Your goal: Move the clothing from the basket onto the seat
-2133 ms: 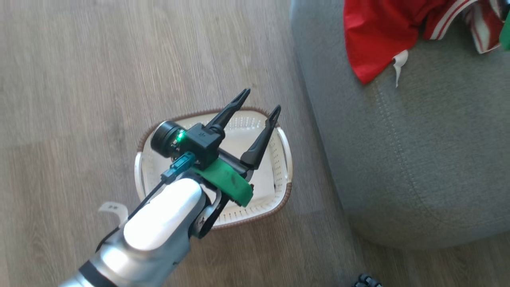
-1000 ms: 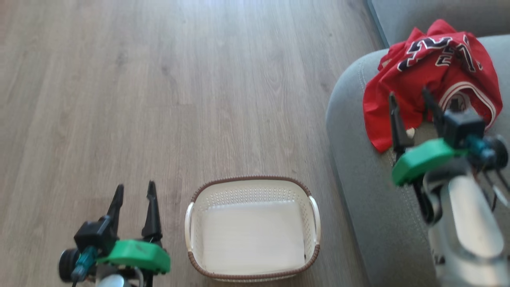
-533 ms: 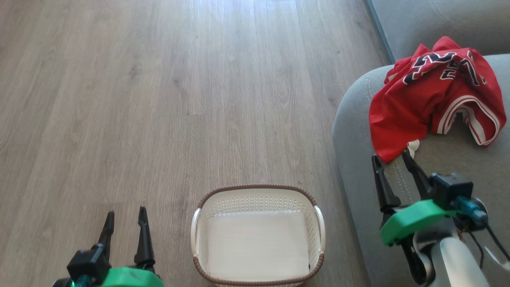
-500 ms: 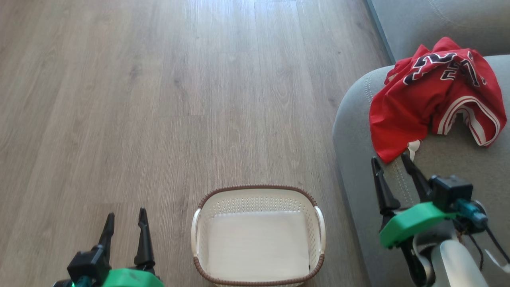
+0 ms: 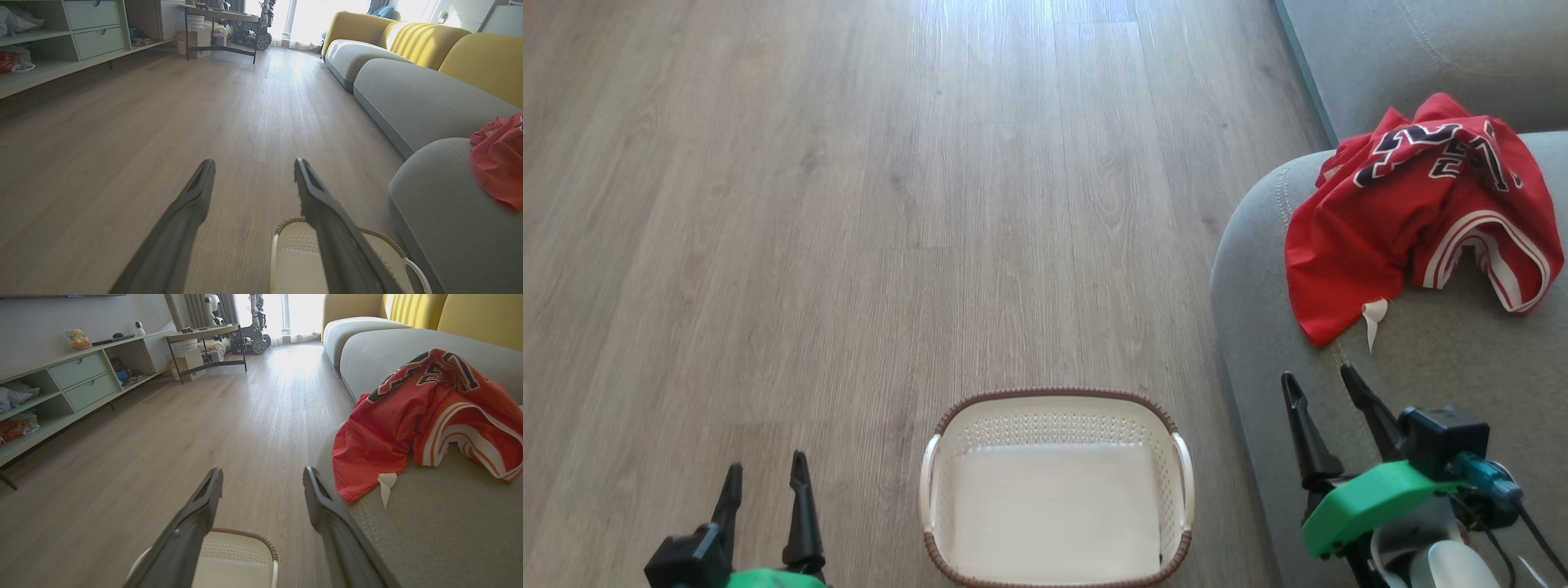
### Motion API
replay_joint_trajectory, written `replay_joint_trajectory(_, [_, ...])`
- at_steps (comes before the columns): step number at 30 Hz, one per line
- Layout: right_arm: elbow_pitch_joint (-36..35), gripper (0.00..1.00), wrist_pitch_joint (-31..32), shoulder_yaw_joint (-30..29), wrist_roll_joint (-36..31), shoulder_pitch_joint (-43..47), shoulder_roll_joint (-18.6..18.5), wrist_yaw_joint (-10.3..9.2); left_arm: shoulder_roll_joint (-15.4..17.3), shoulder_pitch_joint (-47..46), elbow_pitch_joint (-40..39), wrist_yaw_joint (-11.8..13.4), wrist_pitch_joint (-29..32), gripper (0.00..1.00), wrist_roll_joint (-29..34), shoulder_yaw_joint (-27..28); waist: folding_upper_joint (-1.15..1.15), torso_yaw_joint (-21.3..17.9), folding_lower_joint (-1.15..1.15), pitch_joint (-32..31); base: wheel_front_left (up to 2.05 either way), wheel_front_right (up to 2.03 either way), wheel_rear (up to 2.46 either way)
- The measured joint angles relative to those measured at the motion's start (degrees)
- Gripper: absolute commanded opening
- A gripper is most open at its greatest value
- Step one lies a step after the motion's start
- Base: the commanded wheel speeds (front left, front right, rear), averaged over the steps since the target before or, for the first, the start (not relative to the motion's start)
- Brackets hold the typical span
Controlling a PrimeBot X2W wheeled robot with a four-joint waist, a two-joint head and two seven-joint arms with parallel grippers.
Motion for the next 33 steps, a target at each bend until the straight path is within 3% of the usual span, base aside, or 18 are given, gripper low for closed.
replay_joint_trajectory(8, [-0.1, 1.00, 0.0, 0.9, 0.0, 0.9, 0.0, 0.00, 0.7, 0.0, 0.0, 0.1, 0.0, 1.00, 0.0, 0.3, 0.00, 0.1, 0.00, -0.5, 0.00, 0.00, 0.00])
replay_joint_trajectory(33, [1.7, 1.00, 0.0, 1.3, 0.5, 0.9, 0.0, 0.00, 1.7, -2.1, 3.9, -3.0, 0.9, 1.00, 0.5, -2.8, 0.00, -0.2, 0.00, -1.6, 0.00, 0.00, 0.00])
